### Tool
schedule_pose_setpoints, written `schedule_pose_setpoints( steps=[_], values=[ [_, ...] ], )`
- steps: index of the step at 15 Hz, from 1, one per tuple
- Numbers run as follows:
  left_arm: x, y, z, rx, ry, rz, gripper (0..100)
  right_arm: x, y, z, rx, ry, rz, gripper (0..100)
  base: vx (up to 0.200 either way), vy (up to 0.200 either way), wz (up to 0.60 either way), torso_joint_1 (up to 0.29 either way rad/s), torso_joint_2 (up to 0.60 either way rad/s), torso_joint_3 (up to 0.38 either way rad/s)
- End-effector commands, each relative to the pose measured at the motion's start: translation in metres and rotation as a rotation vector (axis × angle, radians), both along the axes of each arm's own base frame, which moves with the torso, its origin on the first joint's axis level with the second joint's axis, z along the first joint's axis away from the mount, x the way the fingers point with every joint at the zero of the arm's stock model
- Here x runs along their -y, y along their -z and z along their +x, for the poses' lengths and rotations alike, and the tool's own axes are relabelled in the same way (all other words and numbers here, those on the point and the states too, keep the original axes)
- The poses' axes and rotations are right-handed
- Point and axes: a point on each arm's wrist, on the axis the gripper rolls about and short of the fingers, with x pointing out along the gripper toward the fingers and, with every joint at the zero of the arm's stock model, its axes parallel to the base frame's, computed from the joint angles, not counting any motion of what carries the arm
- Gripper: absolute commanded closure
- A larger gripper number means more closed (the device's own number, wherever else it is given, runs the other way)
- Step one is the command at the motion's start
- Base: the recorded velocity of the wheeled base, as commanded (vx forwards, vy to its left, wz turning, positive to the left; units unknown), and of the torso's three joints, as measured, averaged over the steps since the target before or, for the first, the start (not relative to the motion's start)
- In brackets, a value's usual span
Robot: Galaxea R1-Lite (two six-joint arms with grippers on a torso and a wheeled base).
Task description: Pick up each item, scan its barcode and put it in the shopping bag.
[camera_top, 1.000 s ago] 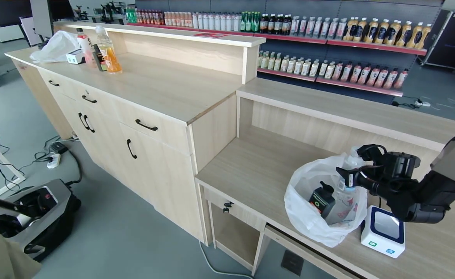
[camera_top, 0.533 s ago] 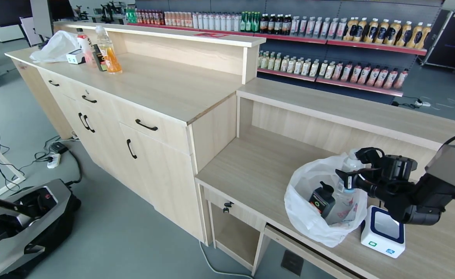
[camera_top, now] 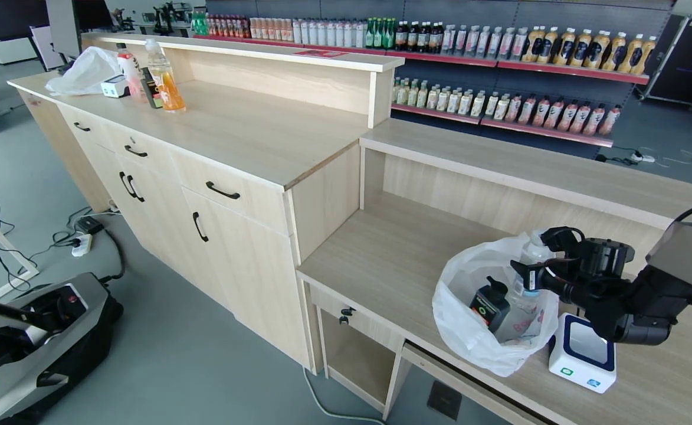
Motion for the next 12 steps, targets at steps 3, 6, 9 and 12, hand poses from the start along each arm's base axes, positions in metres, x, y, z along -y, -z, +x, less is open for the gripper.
schedule_pose_setpoints(
  steps=[3, 6, 9, 12],
  values=[
    [0.0, 0.0, 0.0, 0.0, -0.001, 0.0, 0, 0.0002, 0.0021, -0.0055, -0.019, 0.002, 0.002, 100, 0.0, 0.0, 0.0, 0.0, 0.0, 0.0],
    [0.0, 0.0, 0.0, 0.0, -0.001, 0.0, 0, -0.0001, 0.0009, -0.0076, -0.02, 0.002, 0.003, 100, 0.0, 0.0, 0.0, 0.0, 0.0, 0.0],
    [0.0, 0.0, 0.0, 0.0, -0.001, 0.0, 0, 0.0023, -0.0004, -0.0086, -0.019, 0.008, 0.003, 100, 0.0, 0.0, 0.0, 0.0, 0.0, 0.0],
    [0.0, 0.0, 0.0, 0.0, -0.001, 0.0, 0, 0.0028, -0.0001, -0.009, -0.02, 0.009, 0.003, 100, 0.0, 0.0, 0.0, 0.0, 0.0, 0.0]
  ],
)
